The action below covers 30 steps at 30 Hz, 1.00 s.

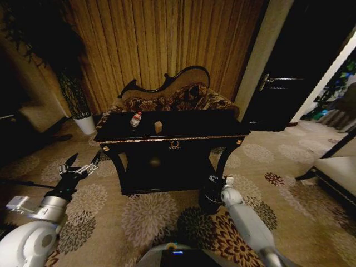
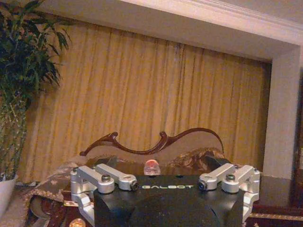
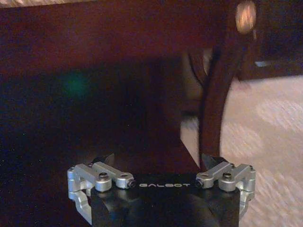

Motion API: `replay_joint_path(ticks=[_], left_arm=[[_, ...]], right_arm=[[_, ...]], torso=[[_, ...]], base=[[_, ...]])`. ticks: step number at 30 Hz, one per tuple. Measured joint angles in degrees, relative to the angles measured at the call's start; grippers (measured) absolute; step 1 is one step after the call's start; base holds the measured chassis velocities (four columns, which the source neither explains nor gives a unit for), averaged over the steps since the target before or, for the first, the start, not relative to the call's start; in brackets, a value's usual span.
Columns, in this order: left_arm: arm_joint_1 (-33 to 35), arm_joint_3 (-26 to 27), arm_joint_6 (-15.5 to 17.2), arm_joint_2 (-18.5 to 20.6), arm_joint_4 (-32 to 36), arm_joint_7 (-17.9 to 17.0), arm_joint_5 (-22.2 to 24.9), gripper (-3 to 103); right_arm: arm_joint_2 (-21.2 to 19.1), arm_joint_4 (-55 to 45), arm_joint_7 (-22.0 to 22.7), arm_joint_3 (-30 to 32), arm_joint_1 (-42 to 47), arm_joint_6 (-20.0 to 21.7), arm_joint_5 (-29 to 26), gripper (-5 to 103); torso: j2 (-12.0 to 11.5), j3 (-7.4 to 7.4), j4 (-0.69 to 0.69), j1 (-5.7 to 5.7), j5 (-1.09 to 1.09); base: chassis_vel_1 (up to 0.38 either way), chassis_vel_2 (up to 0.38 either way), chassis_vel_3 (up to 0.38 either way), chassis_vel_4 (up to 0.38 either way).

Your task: Move to the front of the table and place the trash on the table into the trash bin.

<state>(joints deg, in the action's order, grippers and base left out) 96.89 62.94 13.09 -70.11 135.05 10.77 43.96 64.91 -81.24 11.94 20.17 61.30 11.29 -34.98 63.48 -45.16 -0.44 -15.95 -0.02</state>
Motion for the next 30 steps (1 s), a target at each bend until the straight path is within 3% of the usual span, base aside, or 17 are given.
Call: replay_joint_path(ticks=[12,19,30], left_arm=[[-0.8,-0.1,0.3,0.5,0.1,-0.8,0.1,100],[-1.5,-0.1,0.3,1.2,0.9,-1.5,0.7,100],[-1.7,0.1,0.5,2.1,1.9,-2.4,1.6,100]], right_arm=[[-8.3,-28.3,1.3,0.3,8.0,0.2,-3.7,100],[-11.2,-38.9,1.8,2.0,10.5,0.6,-5.5,100],[-11.3,-43.3,2.2,3.1,10.7,-1.3,-6.8,100]], torso=[[0.0,0.0,0.03,0.0,0.02],[0.0,0.0,0.03,0.0,0.01],[0.0,0.0,0.03,0.0,0.01]], base=[[0.0,0.0,0.0,0.0],[0.0,0.0,0.0,0.0],[0.0,0.0,0.0,0.0]])
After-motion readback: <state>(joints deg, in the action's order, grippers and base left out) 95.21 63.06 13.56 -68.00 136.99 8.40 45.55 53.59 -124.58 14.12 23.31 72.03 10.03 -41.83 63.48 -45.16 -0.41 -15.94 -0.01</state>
